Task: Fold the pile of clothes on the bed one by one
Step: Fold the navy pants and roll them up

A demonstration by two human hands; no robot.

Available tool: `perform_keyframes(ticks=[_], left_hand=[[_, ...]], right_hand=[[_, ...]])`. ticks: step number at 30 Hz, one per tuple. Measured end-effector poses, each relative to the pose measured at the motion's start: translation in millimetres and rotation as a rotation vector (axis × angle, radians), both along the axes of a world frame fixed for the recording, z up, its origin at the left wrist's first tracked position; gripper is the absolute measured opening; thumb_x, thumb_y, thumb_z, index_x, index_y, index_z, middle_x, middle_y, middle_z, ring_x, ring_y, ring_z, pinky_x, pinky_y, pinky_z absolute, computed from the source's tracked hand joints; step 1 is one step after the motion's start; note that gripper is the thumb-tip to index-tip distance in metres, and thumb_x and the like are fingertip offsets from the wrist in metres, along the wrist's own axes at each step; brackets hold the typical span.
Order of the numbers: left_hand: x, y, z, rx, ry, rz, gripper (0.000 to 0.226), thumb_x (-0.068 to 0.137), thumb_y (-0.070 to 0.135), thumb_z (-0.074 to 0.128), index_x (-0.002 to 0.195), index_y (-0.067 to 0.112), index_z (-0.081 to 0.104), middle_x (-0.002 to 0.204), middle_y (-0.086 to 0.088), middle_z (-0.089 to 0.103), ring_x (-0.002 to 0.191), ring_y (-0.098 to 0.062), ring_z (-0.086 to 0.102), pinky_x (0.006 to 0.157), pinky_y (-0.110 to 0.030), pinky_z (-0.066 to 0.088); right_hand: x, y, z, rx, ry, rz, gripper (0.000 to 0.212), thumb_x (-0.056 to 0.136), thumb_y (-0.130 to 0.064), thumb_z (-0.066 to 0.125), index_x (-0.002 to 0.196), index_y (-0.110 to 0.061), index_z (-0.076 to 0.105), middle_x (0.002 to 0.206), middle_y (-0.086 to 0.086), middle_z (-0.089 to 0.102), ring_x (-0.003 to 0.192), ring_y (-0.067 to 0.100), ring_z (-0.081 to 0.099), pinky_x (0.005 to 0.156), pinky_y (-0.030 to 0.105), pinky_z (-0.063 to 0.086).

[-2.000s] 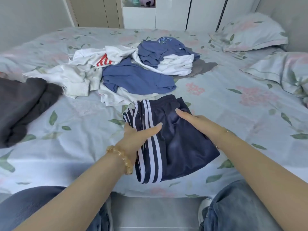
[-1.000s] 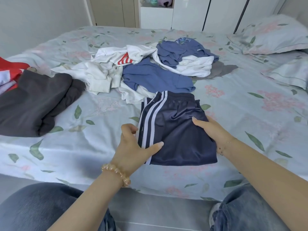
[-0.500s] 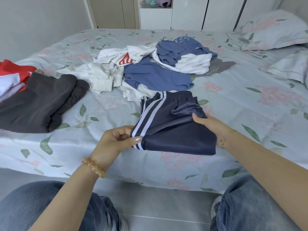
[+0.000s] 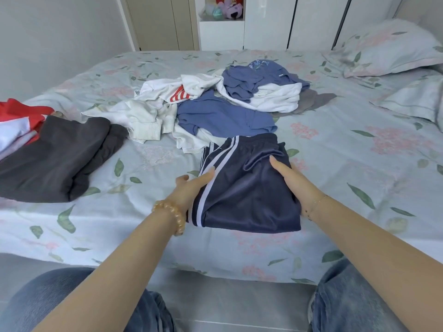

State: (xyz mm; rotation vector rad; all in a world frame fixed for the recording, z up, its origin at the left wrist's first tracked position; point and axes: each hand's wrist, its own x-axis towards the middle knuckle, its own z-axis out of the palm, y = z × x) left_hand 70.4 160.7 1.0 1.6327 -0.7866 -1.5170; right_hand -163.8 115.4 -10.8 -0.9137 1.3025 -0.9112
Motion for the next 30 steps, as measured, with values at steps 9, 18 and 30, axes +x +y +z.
perform_keyframes(ticks=[9,18,30], left_hand=[[63,-22,39,-0.195,-0.193,-0.062,0.036,0.093,0.050,0.052,0.102,0.020,0.069,0.103,0.001,0.072,0.096,-0.019,0.067,0.090,-0.034,0.050],[274,-16,127,-0.407,-0.367,0.141,0.040,0.102,0.025,0.043,0.135,0.005,0.052,0.131,-0.011,0.059,0.124,-0.026,0.053,0.104,-0.035,0.040],[444,-39,3,0.004,-1.181,0.112,0.046,0.103,0.039,0.030,0.127,0.008,0.055,0.130,-0.021,0.056,0.121,-0.037,0.048,0.102,-0.039,0.033]], right_hand=[[69,-7,33,-0.177,-0.105,-0.001,0.030,0.092,-0.057,0.051,0.120,-0.047,0.057,0.115,-0.014,0.069,0.103,0.011,0.066,0.083,0.034,0.054],[283,-48,83,-0.302,-0.367,0.242,0.040,0.096,-0.049,0.052,0.134,-0.039,0.047,0.125,-0.013,0.063,0.111,0.009,0.063,0.095,0.036,0.053],[459,-75,-30,-0.080,-0.221,0.362,0.068,0.092,-0.041,0.060,0.149,-0.032,0.023,0.141,-0.008,0.043,0.123,0.021,0.049,0.085,0.035,0.051]])
